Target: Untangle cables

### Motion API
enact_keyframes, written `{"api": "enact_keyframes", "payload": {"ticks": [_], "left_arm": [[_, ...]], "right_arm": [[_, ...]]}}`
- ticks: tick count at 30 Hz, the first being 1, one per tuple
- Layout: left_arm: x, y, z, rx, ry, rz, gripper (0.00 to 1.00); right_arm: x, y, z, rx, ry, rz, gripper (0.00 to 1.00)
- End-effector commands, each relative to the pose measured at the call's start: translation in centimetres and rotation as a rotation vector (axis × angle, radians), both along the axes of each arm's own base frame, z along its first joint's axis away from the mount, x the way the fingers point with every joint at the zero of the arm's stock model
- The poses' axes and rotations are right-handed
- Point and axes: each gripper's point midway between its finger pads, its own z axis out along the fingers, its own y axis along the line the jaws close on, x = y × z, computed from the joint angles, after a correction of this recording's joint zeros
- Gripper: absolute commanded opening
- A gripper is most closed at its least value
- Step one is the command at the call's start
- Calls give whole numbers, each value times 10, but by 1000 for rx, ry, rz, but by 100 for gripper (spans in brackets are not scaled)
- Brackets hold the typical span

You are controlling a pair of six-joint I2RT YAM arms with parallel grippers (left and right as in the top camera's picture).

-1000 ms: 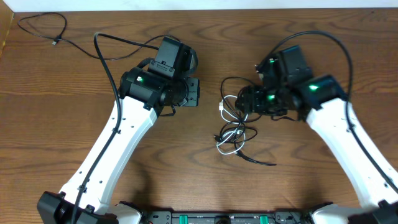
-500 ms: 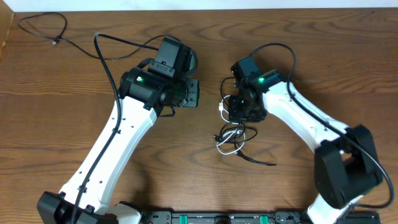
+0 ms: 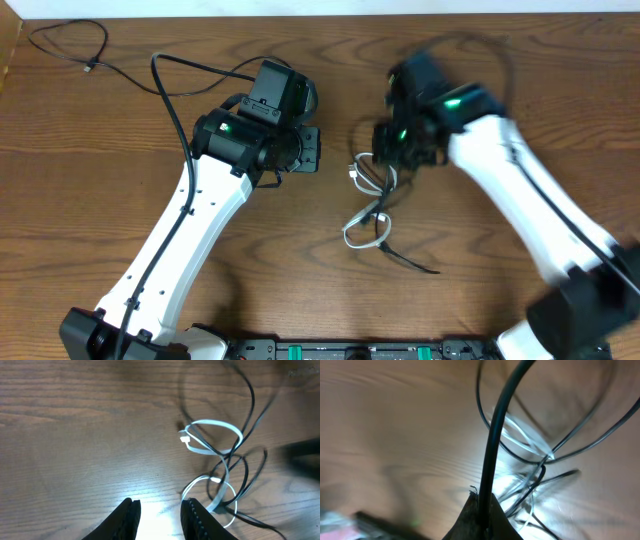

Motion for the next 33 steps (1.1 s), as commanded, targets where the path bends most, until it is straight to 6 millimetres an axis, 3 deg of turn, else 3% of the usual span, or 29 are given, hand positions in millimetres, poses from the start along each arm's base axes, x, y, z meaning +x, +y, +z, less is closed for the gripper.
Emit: {"api": "enact_keyframes", "payload": {"ticks": [1,4,7,11,14,21,22,25,29,33], "left_arm": [[1,3,1,9,-6,4,33],[1,3,1,9,-6,4,32],[1,3,1,9,-6,4,33],[1,3,1,8,-6,4,33],[1,3,1,7,-8,4,32],[3,2,2,-2,-14,9,32],[3,2,2,1,-11,10,27],[4,16,-1,56,-8,57,8],[6,60,-6,189,0,251,8],[9,88,-7,213,14,352,8]], "right_arm": [[-11,1,132,161,-333,89,1],[-24,-12,213,219,-575,77,1],[-34,-46,277,198,-802,-44,1],[-45,-98,311,92,-957,-249,1],[-47,-109,305,43,-946,-287,1],[-34,-82,255,7,-787,-143,1],[-30,-84,252,-12,-782,-155,1],[-19,-104,247,-98,-778,-273,2],[-19,-151,237,-305,-763,-456,2],[-30,-191,225,-470,-708,-574,2]]}}
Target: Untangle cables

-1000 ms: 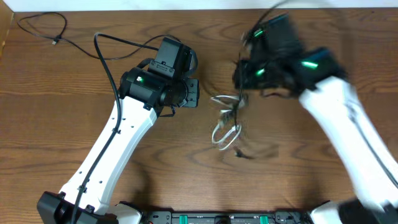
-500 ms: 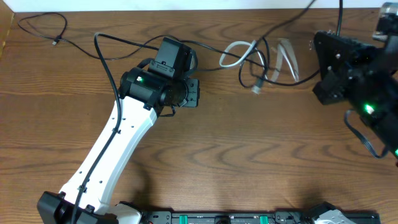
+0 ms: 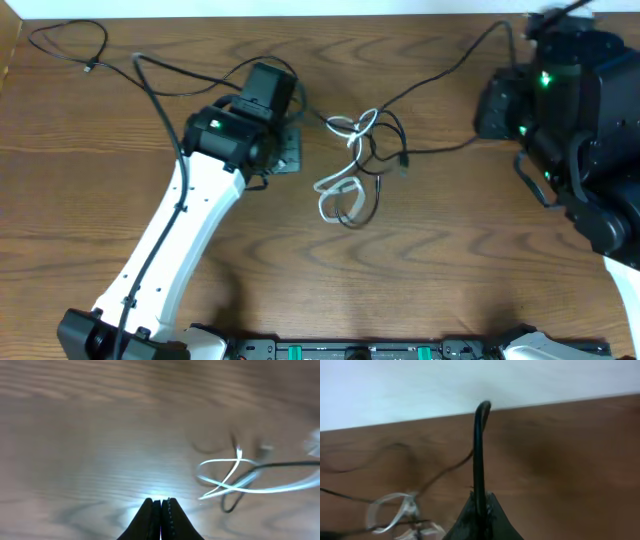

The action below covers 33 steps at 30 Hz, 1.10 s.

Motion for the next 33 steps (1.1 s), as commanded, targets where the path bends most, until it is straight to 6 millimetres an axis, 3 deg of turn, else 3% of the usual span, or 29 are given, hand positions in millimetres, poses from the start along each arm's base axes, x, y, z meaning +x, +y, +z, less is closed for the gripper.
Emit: {"api": "enact_keyframes", "payload": {"ticks": [1,6,9,14,18,24,28,30,33], "left_arm": [[9,36,3,62,-25,143,7],[12,77,2,59,-10,279,7],[10,92,0,43,9,327,8],[9,81,-2,-73,41,311,8],[6,45,1,-223,74,158,8],[-5,-3,12,-436,123,13,35],[-11,-20,15,-485,152,6,36],[-14,-26,15,-497,174,35,45],[-17,-36,15,-506,188,42,46]], "right_arm": [[-9,-57,12,-108,-45,-247,1],[-17,-111,3,-145,14,-419,2],[-16,-121,-6,-77,55,-422,1],[-6,-79,-16,87,107,-163,1],[-1,-36,-10,228,96,29,1],[8,11,7,377,57,224,1],[14,33,11,457,67,286,1],[18,42,9,483,81,301,1],[22,58,4,505,108,340,1]]}}
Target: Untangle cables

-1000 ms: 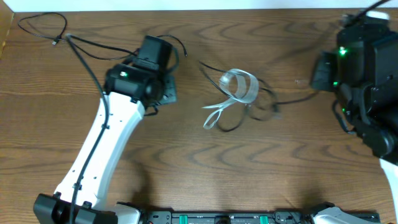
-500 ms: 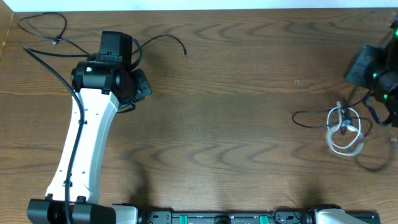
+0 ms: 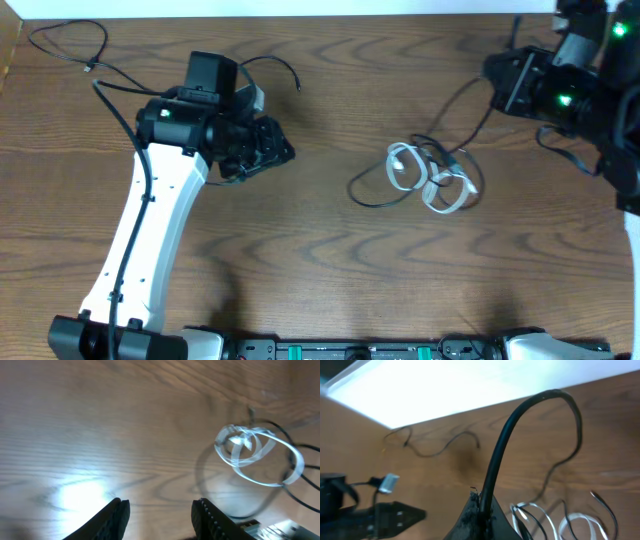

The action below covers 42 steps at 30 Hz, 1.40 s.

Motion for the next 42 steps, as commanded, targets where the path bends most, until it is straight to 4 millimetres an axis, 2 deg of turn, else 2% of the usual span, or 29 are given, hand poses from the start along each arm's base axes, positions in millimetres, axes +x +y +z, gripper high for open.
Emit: {"api": "enact_keyframes", "payload": {"ticks": [1,7,15,21,28,34,42], "left_arm": [[-5,-17,4,-49,21,-3,46],[-3,-35,2,-48,0,-54,46],[-9,-57,-23,-32,86,-95,46],[-13,-77,-40,-20,111,-177,46],[-14,-108,-34,-65,31,-282,49],[-9,-123,-29,-106,55,-185,49],[4,-111,-39,-62,132,76,49]], "right_arm": [[-2,29,0,71,31,92,1],[0,61,-6,83,44,185,1],[4,82,13,157,-13,224,1],[0,86,10,165,6,238,1],[-3,87,6,168,30,249,1],[-5,90,6,171,35,261,1],[-11,98,6,171,37,287,1]]}}
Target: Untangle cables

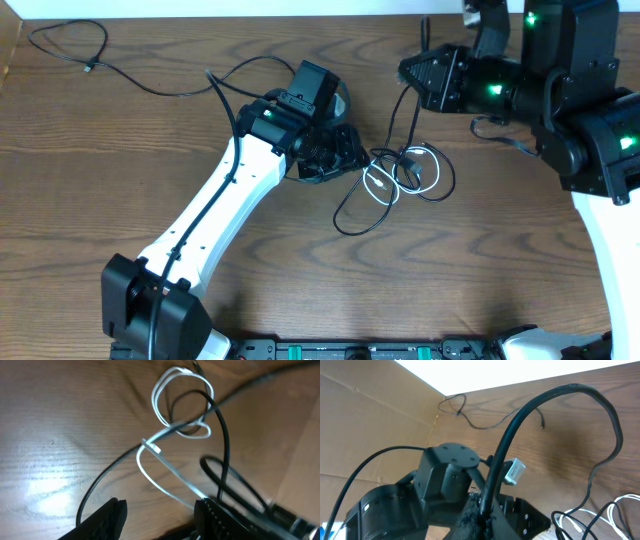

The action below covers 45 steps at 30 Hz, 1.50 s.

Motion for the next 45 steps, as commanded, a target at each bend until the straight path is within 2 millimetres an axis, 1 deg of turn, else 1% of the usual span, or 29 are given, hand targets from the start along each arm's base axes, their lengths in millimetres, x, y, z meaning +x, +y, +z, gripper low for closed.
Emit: {"api": "enact_keyframes", "payload": {"ticks": [1,7,10,23,29,34,40,43,45], "left_arm": [[7,7,-7,33,62,158,49],[15,3,-22,30,120,231,49],[14,0,-26,23,153,250,49],[-5,-24,-11,-125,260,166,49],[-5,-24,-11,-129,307,233,49],[-4,-23,-12,-122,311,251,49],[6,-11,-20,-56,271,320,49],[10,-7,-23,-32,250,336,49],[12,-8,-22,-35,241,337,49]], "right_arm": [[-5,5,6,21,-2,20,1],[-5,5,6,21,-2,20,1],[-5,5,5,20,0,20,1],[-6,5,4,13,5,21,1],[-6,5,4,14,5,21,1],[-5,5,5,27,14,14,1],[-1,8,15,64,-9,5,1],[-1,8,15,68,-6,8,1],[-1,8,15,68,-6,8,1]]}}
